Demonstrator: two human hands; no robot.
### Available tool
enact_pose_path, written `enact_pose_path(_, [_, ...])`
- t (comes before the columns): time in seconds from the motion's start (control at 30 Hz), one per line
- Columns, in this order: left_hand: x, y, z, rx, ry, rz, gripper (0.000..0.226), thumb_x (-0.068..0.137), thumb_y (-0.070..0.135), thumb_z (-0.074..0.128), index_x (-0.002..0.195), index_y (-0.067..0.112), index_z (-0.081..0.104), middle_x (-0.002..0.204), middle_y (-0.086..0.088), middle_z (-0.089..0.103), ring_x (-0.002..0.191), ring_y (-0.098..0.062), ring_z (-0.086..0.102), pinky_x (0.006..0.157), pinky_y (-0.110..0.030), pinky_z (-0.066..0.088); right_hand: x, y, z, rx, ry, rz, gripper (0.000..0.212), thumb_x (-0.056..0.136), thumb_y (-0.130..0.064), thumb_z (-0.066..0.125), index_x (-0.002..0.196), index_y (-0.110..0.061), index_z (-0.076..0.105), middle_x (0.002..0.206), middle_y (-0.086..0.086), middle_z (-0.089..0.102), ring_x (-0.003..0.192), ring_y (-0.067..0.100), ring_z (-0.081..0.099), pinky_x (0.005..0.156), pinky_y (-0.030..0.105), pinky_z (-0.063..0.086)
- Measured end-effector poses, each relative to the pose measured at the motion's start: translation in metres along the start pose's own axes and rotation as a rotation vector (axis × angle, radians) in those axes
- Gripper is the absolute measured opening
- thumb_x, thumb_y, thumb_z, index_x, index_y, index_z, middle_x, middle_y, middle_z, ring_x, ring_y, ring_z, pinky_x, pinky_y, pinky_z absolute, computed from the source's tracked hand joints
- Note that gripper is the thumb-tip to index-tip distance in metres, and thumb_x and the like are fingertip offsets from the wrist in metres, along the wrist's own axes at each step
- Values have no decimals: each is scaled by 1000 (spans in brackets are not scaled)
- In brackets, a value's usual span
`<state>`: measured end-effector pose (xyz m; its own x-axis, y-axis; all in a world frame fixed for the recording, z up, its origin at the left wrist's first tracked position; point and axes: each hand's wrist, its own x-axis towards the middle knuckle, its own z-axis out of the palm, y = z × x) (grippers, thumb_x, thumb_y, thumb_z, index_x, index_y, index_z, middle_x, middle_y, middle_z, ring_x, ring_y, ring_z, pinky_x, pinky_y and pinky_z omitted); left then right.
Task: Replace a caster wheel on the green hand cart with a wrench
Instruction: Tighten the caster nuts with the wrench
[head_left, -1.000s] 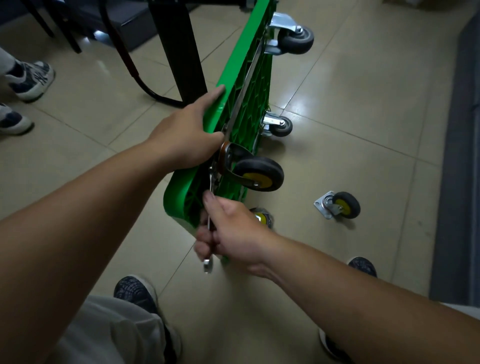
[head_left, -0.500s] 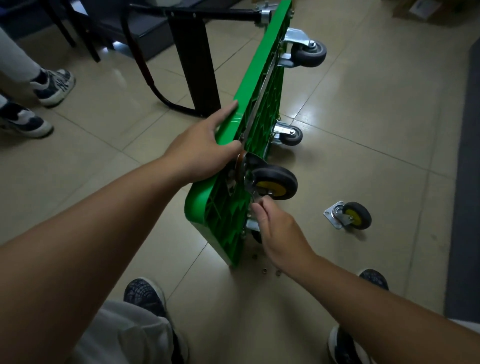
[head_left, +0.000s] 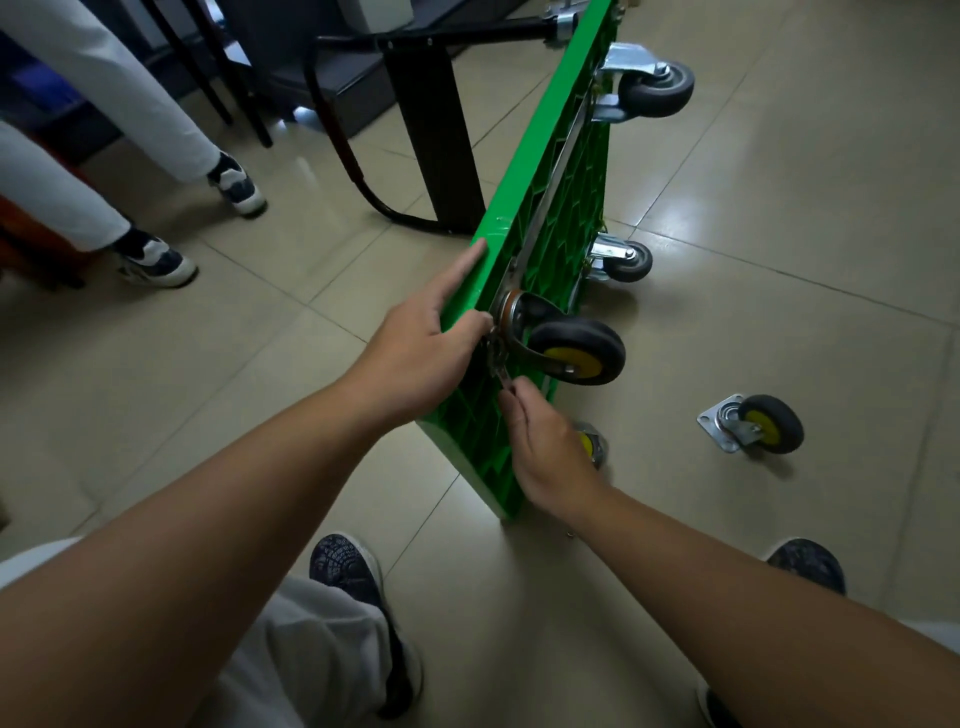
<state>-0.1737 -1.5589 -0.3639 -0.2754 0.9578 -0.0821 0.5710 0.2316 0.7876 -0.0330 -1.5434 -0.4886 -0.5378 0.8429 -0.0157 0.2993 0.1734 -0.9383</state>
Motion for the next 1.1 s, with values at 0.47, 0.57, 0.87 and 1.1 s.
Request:
enact_pose_path(0.47, [-4,-8,2,11,77,40,57,104,26,54,151,55,37,130,21,49,90,14,59,83,-21,57,10,-8,4,28,-111,33,36,106,-42,32,104,-15,55,84,-5,61,79,11,60,70,34,49])
enact_pose_path(0.57, [-1,-12,-3,28,86,46,57,103,26,55,151,52,38,126,22,49,84,21,56,76,-15,55,7,-21,6,78,-159,78,37,106,-45,31,96,-21,56,79,-7,59,72,10,59,63,30,47])
enact_pose_path(0.87, [11,-16,-11,69,101,97,61,86,43,55,144,58,44,108,13,65,102,-35,69,86,-58,57,13,-111,-12,888,-326,513,49,107,-51,26,82,-18,52,56,-4,31,45,10,36,46,23,40])
enact_pose_path(1.1, [17,-20,-15,35,69,114,60,89,44,56,145,59,42,116,3,70,85,-30,72,68,-52,61,-16,-58,10,111,11,202,44,104,-52,32,76,-19,42,61,-3,41,56,13,42,56,38,42])
